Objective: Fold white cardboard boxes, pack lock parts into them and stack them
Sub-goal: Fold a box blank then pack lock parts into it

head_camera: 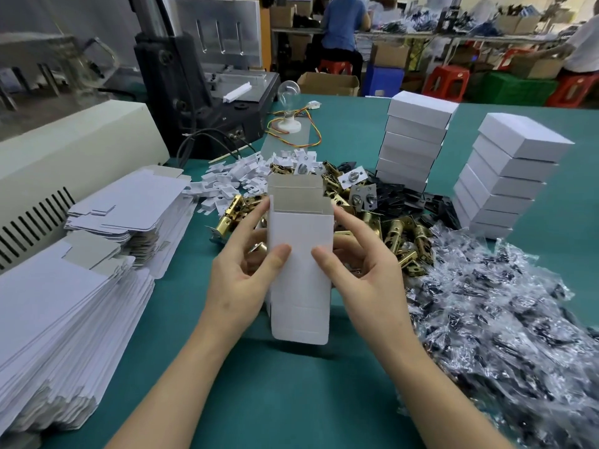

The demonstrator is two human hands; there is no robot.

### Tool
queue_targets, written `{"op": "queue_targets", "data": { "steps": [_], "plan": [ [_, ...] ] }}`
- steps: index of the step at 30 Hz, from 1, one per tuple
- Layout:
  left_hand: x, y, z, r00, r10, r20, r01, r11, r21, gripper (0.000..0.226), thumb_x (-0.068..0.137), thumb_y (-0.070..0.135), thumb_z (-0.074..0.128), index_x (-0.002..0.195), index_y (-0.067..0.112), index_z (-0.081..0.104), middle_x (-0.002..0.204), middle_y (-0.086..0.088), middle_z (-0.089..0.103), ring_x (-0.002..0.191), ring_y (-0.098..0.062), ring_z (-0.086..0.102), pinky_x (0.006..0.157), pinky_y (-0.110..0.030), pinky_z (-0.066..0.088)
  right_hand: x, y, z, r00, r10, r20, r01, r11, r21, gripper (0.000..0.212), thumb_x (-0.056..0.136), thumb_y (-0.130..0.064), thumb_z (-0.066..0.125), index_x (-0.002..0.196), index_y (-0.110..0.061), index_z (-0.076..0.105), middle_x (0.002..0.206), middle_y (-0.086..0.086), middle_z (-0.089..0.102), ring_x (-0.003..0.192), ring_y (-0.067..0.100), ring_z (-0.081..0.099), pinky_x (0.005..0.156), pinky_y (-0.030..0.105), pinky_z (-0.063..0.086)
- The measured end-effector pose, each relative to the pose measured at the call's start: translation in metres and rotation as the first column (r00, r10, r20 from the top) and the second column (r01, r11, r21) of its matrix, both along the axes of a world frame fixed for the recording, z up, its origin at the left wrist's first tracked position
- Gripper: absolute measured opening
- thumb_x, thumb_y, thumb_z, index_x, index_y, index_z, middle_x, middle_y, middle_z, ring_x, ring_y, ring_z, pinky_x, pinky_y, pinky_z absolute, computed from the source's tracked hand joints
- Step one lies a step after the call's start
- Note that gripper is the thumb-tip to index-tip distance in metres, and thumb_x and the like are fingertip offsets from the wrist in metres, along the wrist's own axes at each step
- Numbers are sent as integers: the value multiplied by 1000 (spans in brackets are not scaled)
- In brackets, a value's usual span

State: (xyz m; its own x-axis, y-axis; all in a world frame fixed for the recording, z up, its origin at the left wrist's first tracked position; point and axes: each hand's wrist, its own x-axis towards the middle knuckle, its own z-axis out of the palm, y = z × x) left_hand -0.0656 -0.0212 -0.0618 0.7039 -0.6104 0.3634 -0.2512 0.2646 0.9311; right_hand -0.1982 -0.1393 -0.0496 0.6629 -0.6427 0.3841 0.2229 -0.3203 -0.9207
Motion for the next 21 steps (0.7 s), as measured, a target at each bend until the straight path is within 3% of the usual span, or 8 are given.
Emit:
{"op": "queue_targets", "data": {
  "steps": [3, 7, 9, 13, 15, 17, 19, 21],
  "plan": [
    [0, 2, -1, 999, -35, 10, 35, 999, -15, 57, 90, 41, 73, 143, 52, 54, 116, 7, 77, 98, -10, 74, 80, -21, 59, 0, 0, 1, 1000, -29, -4, 29, 997, -69, 52, 93, -32, 73, 140, -48, 57, 106, -11, 74, 101, 14, 71, 79, 28, 60],
    [-1, 4, -2, 997, -66, 50, 67, 998, -14, 46, 95, 41, 68, 137, 52, 56, 113, 4, 79, 100, -15, 76, 77, -25, 61, -1, -1, 3, 999, -38, -2, 38, 996, -84, 40, 95, -34, 71, 131, -47, 61, 97, -8, 70, 92, 16, 68, 71, 36, 62],
    [-2, 4, -3, 996, -56, 72, 56, 998, -3, 36, 96, 42, 66, 131, 49, 60, 107, 2, 79, 94, -13, 75, 73, -22, 59, -2, -1, 4, 999, -38, -18, 36, 996, -86, 32, 96, -35, 68, 126, -45, 63, 97, -7, 68, 91, 16, 67, 69, 40, 62],
    [-1, 4, -5, 989, -19, 144, 12, 999, 50, 14, 100, 46, 59, 112, 45, 64, 94, 5, 75, 79, -5, 67, 63, -18, 53, -1, 0, 4, 999, -7, -54, 5, 999, -35, 23, 96, -42, 64, 119, -41, 64, 97, -3, 69, 88, 16, 68, 70, 35, 60],
    [-2, 4, -5, 988, -6, 152, -4, 998, 67, 13, 102, 49, 55, 108, 44, 66, 90, 8, 73, 75, -3, 61, 61, -17, 50, -1, 1, 4, 998, 17, -53, -15, 999, 32, 22, 92, -46, 64, 113, -38, 65, 94, 1, 68, 86, 23, 67, 69, 42, 60],
    [-4, 4, -3, 990, 5, 144, -17, 997, 80, 18, 102, 52, 53, 107, 43, 68, 95, 11, 73, 77, -3, 62, 61, -19, 51, 0, 1, 5, 998, 41, -56, -36, 996, 75, 19, 91, -46, 64, 106, -35, 65, 91, 4, 67, 86, 28, 67, 61, 44, 59],
    [-3, 4, -1, 994, 13, 110, -23, 996, 85, 22, 101, 53, 53, 106, 43, 71, 102, 12, 73, 84, -3, 66, 64, -18, 52, 0, 2, 5, 996, 65, -60, -59, 993, 104, 18, 91, -44, 64, 103, -30, 64, 89, 2, 68, 83, 21, 68, 53, 33, 55],
    [-2, 3, 1, 991, 32, 126, -42, 996, 79, 25, 100, 50, 54, 107, 39, 74, 112, 15, 72, 100, -2, 68, 74, -16, 53, 0, 2, 4, 996, 62, -65, -55, 993, 107, 16, 92, -42, 64, 100, -29, 64, 90, -2, 68, 83, 14, 68, 55, 28, 53]
  ]
}}
